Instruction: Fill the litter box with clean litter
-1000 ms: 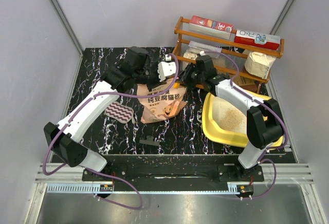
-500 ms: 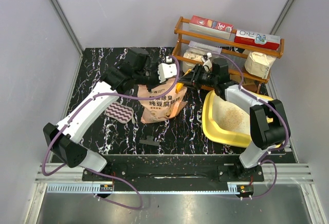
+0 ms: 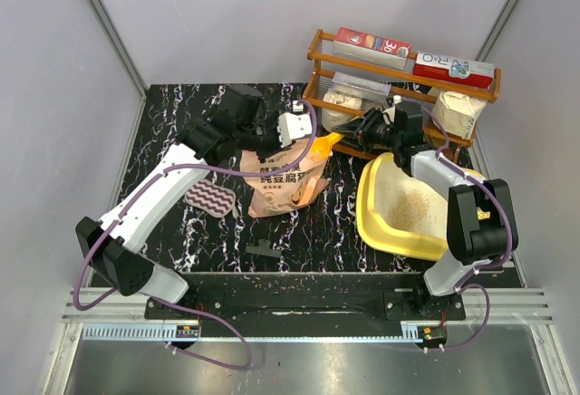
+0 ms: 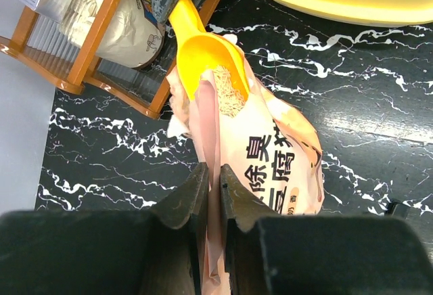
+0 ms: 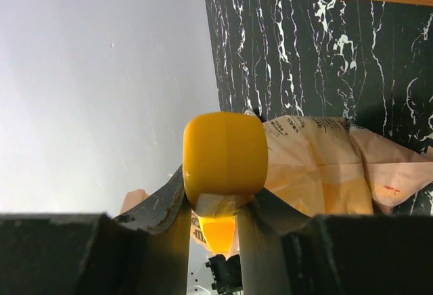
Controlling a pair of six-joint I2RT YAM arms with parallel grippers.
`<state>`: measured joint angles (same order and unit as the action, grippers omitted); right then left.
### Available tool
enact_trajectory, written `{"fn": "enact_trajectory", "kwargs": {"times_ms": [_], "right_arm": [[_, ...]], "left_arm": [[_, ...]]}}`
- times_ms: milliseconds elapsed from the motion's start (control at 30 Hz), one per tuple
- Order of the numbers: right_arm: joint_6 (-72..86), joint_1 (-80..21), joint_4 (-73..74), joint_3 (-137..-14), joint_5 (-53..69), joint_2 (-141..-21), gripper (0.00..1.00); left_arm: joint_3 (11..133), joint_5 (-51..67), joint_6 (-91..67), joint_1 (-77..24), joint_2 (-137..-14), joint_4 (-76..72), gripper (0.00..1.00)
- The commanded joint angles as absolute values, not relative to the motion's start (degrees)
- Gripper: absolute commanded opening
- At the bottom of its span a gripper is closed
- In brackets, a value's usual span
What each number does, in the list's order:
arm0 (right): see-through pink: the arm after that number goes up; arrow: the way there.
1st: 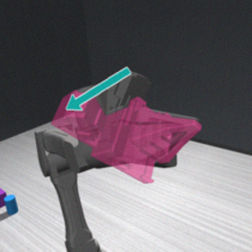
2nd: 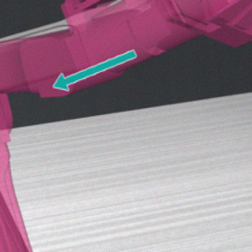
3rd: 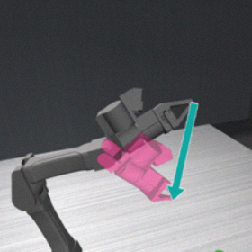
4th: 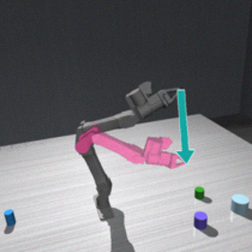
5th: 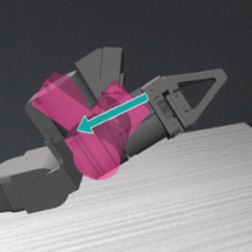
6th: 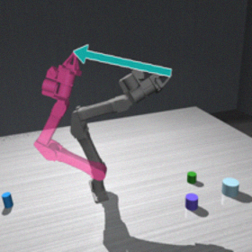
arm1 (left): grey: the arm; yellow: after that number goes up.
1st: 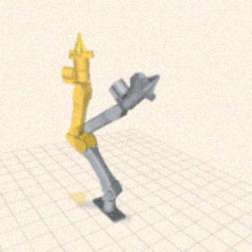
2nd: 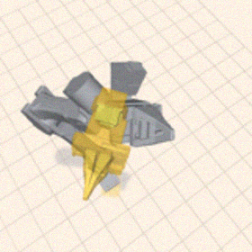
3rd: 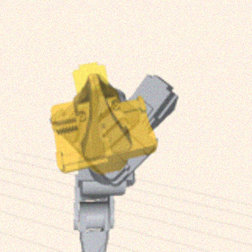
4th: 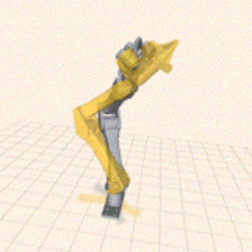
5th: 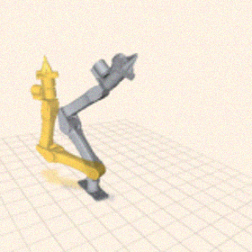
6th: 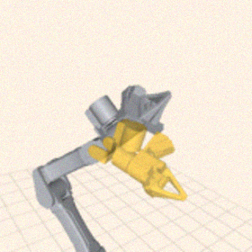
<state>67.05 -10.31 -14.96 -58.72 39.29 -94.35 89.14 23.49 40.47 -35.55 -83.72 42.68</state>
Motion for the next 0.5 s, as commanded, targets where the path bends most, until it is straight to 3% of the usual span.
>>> {"fn": "enact_trajectory", "kwargs": {"times_ms": [0, 467], "right_arm": [[70.13, -9.41, -15.38, -62.4, 38.06, -91.58, 0.0], [76.11, -4.22, -29.35, -54.49, 44.12, -92.72, 0.0]], "left_arm": [[90.7, 23.47, 39.55, -35.51, -82.35, 43.51, 0.14], [92.98, 22.59, 39.82, -35.51, -83.67, 45.79, 0.14]]}}
